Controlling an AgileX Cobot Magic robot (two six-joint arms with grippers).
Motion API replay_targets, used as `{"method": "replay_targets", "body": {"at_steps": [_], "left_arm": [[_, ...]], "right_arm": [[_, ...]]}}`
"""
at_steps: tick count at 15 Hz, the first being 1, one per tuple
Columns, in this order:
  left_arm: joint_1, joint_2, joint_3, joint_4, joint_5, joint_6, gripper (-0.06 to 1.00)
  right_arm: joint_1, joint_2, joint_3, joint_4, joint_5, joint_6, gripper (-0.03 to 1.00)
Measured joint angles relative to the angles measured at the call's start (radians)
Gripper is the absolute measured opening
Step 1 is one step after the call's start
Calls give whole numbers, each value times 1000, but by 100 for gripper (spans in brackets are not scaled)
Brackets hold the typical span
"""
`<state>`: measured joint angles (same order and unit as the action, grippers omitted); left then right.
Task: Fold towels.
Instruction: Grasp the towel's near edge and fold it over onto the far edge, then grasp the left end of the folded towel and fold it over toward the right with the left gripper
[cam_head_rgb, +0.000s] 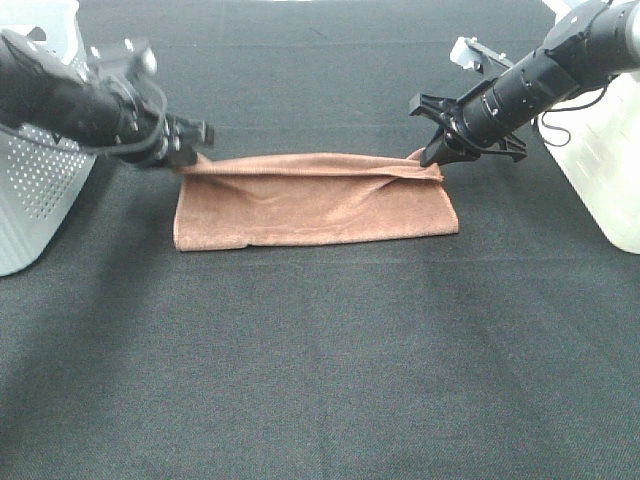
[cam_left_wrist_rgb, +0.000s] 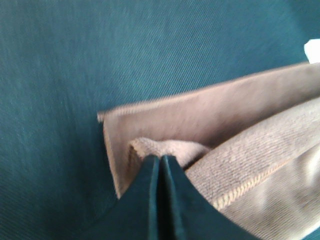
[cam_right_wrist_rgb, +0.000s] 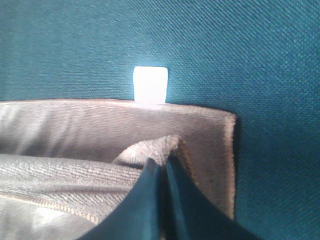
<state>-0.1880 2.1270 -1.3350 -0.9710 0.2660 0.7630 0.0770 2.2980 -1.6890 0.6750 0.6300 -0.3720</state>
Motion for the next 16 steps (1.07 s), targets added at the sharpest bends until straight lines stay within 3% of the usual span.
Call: {"method": "replay_targets", "body": {"at_steps": [2, 3, 4, 5, 7, 9, 10, 11, 12, 13, 16], "left_arm": [[0, 14, 0, -3, -1, -11, 3], [0, 14, 0, -3, -1, -14, 9], [0, 14, -1, -3, -2, -15, 28], [0, 14, -1, -3, -2, -15, 44], [0, 14, -1, -2, 2, -16, 68], [0, 10, -1, 27, 27, -54, 73], [0, 9, -1, 62, 43, -123, 73], [0, 9, -1, 117, 54, -211, 74], [0, 14, -2, 215, 59, -372, 74], [0, 23, -2, 252, 66, -447, 74], [0, 61, -19, 271, 102, -504, 73]], "right_arm": [[0, 2, 0, 0, -10, 1, 2], [0, 2, 0, 0, -13, 1, 9], [0, 2, 0, 0, -8, 2, 33], [0, 2, 0, 3, 5, 2, 51], [0, 5, 0, -1, 51, 2, 75], [0, -7, 0, -22, 96, 8, 80], [0, -14, 0, -42, 107, 24, 81], [0, -19, 0, -54, 119, 41, 81], [0, -21, 0, -81, 128, 63, 81], [0, -21, 0, -94, 135, 73, 81], [0, -21, 0, -105, 143, 78, 81]]}}
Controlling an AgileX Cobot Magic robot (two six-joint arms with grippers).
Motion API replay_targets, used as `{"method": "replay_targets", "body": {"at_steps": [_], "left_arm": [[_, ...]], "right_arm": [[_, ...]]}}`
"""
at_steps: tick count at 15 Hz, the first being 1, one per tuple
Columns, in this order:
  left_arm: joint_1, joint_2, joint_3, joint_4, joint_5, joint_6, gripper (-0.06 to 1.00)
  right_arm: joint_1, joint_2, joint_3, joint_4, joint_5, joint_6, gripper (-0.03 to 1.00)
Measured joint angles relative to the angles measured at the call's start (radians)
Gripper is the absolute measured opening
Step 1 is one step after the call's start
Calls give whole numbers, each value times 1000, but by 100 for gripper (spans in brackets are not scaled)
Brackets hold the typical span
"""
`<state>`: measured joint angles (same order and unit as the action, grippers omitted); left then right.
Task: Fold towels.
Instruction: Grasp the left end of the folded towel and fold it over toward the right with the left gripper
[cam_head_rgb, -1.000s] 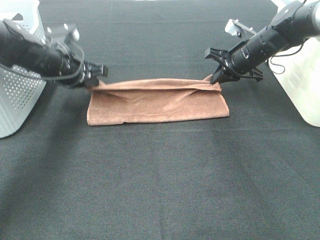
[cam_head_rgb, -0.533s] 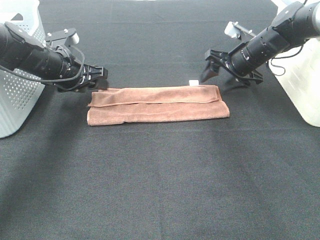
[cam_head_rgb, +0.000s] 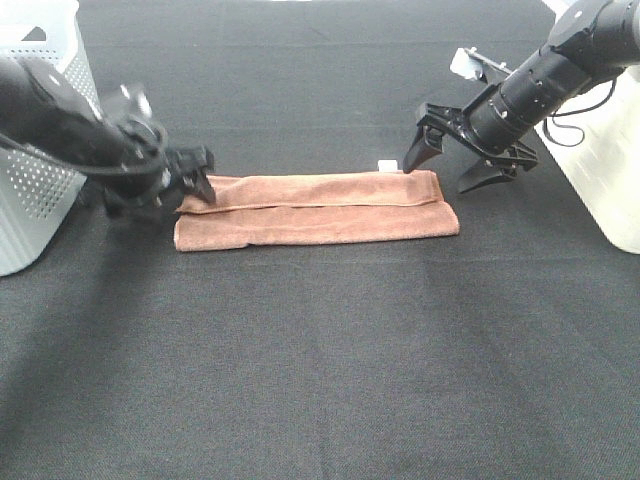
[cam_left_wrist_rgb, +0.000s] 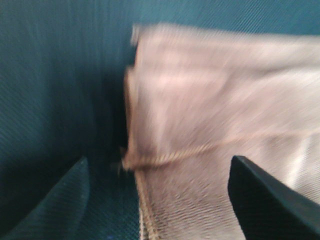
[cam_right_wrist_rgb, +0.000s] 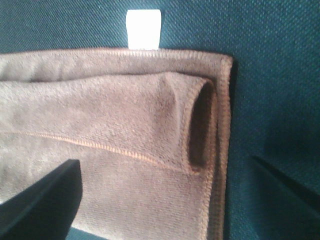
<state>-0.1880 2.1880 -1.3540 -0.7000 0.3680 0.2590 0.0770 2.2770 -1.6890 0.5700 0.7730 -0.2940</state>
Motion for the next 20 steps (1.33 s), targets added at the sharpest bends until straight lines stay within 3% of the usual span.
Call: {"method": "replay_targets", "body": {"at_steps": [3, 4, 6, 7, 10, 12, 13, 15, 17, 20], "left_arm": [[0, 64, -92, -52, 96, -8, 60], [0, 74, -105, -55, 112, -8, 47], [0, 87, -113, -46, 135, -8, 10], [0, 92, -132, -32, 158, -9, 1], [0, 92, -181, 0, 220, -24, 1], [0, 84, -258, 123, 317, -119, 1], [0, 65, -302, 253, 382, -211, 1], [0, 22, -362, 424, 485, -322, 1], [0, -2, -426, 523, 586, -370, 1], [0, -3, -500, 576, 709, -394, 1]], "right_arm": [[0, 0, 0, -11, 3, 1, 81], [0, 0, 0, -15, 3, 1, 81], [0, 0, 0, -21, 3, 1, 81], [0, 0, 0, -22, 3, 1, 81], [0, 0, 0, -22, 3, 1, 81], [0, 0, 0, -23, 5, 1, 81], [0, 0, 0, -23, 6, 1, 81], [0, 0, 0, -25, 6, 2, 81], [0, 0, 0, -25, 6, 2, 81], [0, 0, 0, -25, 15, 2, 81]]}}
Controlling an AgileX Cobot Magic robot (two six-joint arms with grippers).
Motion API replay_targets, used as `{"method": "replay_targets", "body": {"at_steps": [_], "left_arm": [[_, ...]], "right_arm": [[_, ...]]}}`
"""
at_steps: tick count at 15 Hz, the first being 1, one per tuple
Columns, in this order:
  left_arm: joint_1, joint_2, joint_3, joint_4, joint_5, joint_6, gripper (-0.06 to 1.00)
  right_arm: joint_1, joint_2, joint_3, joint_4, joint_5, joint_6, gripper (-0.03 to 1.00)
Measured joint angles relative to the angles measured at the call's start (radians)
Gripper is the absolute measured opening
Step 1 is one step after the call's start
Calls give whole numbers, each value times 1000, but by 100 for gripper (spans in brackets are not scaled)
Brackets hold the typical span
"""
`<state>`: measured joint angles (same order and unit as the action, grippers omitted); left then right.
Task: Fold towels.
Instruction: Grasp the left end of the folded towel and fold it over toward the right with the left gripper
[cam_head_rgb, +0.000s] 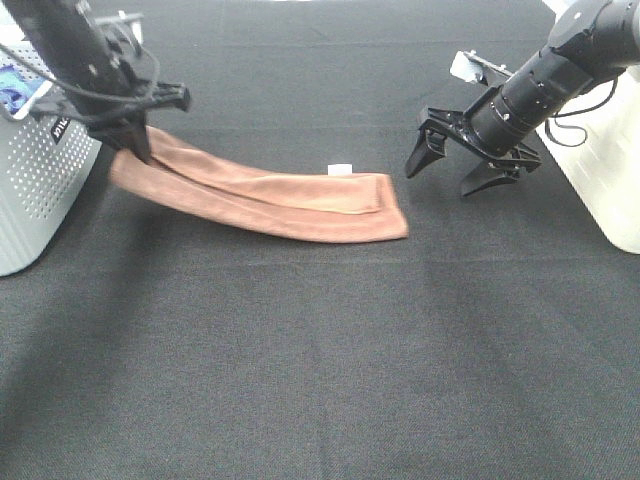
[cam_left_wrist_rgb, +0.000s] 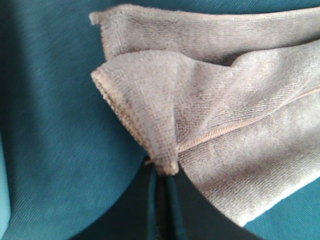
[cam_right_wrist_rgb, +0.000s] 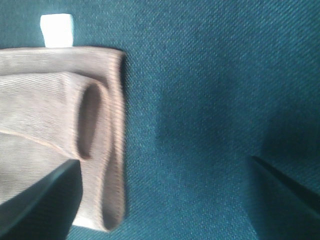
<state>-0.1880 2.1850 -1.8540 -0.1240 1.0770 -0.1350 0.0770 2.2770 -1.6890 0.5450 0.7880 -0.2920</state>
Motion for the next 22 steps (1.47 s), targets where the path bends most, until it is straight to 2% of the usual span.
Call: {"method": "replay_targets", "body": {"at_steps": [1, 3, 5, 7, 9, 14, 16, 18, 19, 20, 22], "left_arm": [[-2, 0, -10, -19, 4, -1, 1], [-32, 1, -12, -163, -28, 7, 1], [-77, 22, -12, -326, -100, 31, 1], [-123, 74, -14, -440, -194, 49, 1], [-179, 153, -56, -500, -268, 55, 1], [-245, 258, -188, -515, -304, 41, 3], [-256, 293, -223, -526, -310, 3, 16], [-257, 304, -232, -587, -332, -7, 43], [-257, 304, -239, -624, -347, 4, 60], [-257, 304, -241, -655, -365, 29, 67], [-255, 291, -241, -675, -372, 100, 70]], "right_arm": [[0, 0, 0, -1, 4, 0, 81], [0, 0, 0, -1, 10, 0, 81], [0, 0, 0, -1, 10, 0, 81], [0, 0, 0, -1, 10, 0, 81], [0, 0, 0, -1, 14, 0, 81], [0, 0, 0, -1, 17, 0, 81], [0, 0, 0, -2, 18, 0, 81], [0, 0, 0, -2, 19, 0, 81], [0, 0, 0, -4, 21, 0, 81], [0, 0, 0, -4, 28, 0, 81], [0, 0, 0, 3, 48, 0, 81]]}}
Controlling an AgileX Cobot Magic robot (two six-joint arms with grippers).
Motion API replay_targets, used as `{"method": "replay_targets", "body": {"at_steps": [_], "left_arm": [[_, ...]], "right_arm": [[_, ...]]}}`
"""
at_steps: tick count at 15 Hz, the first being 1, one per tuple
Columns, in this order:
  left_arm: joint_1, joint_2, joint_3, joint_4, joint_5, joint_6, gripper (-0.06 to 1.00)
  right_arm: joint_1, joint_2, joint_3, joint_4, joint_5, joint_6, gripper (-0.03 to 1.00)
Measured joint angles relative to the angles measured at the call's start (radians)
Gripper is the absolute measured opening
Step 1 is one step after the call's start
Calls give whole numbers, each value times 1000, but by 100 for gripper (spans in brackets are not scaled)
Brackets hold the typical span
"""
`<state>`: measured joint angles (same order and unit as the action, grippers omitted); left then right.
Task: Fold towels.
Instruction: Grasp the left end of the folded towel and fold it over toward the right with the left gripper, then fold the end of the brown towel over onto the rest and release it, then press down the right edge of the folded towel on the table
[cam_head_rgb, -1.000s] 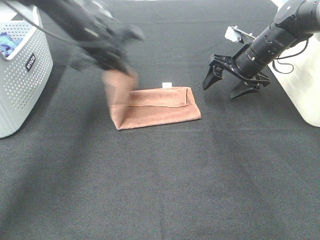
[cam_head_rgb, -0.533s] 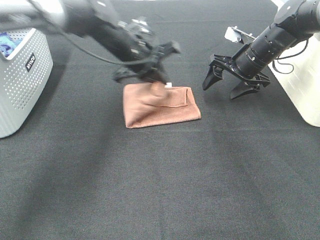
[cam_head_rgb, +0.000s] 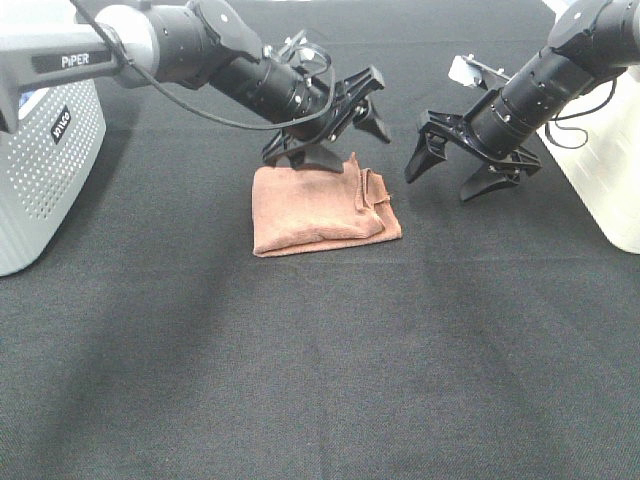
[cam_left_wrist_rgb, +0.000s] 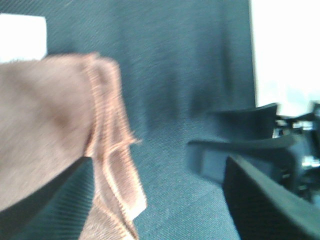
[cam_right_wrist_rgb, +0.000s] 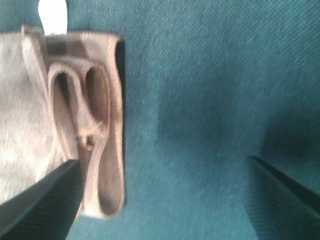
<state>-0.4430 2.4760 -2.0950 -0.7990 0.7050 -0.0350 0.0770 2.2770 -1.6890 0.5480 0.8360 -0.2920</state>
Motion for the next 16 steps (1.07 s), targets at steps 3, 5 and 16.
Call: {"method": "replay_targets", "body": {"at_steps": [3, 5, 16], "left_arm": [[69, -92, -1, 35, 1, 145, 71], [103, -117, -1, 54, 1, 159, 71], [206, -154, -2, 154, 116, 167, 71]], "right_arm": [[14, 0, 0, 174, 59, -111, 81], [36, 0, 0, 242, 73, -153, 81], [107, 160, -93, 472, 11, -275, 79]]}}
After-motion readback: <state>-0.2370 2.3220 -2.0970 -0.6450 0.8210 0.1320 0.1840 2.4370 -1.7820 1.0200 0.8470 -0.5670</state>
